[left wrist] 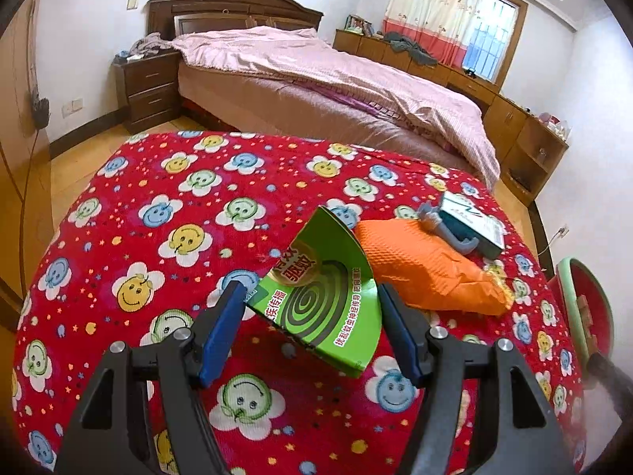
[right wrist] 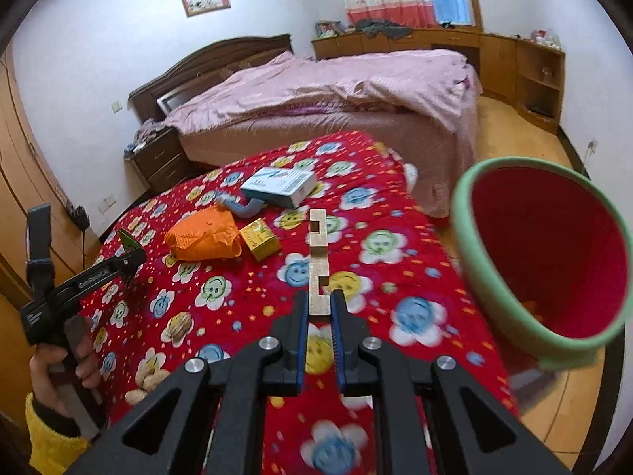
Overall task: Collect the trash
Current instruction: 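Carry the green coil box and wooden block over the bucket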
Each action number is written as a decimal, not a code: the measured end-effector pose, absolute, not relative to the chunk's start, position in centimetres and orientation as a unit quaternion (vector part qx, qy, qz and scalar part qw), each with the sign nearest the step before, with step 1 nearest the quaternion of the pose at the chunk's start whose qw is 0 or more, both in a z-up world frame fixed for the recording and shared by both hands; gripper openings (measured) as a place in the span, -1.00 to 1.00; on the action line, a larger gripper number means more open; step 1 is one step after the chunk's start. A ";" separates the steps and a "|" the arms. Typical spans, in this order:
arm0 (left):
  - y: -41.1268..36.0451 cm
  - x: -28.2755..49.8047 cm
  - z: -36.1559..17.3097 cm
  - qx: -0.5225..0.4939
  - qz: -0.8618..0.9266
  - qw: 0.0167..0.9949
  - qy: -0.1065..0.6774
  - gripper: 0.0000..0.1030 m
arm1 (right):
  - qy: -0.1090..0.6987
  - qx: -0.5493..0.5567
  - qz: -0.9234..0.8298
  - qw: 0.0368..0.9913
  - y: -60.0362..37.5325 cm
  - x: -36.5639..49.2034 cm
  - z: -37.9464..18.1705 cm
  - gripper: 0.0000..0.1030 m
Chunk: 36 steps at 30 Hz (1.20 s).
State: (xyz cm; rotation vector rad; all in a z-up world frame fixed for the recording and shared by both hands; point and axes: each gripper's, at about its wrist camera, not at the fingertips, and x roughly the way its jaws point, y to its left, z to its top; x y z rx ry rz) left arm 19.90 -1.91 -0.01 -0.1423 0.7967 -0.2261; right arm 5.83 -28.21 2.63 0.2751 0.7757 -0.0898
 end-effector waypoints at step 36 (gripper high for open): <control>-25.6 9.8 9.2 0.045 -0.360 0.853 0.375 0.33 | 0.271 0.257 -0.161 0.914 -43.0 -5.8 6.2 -0.76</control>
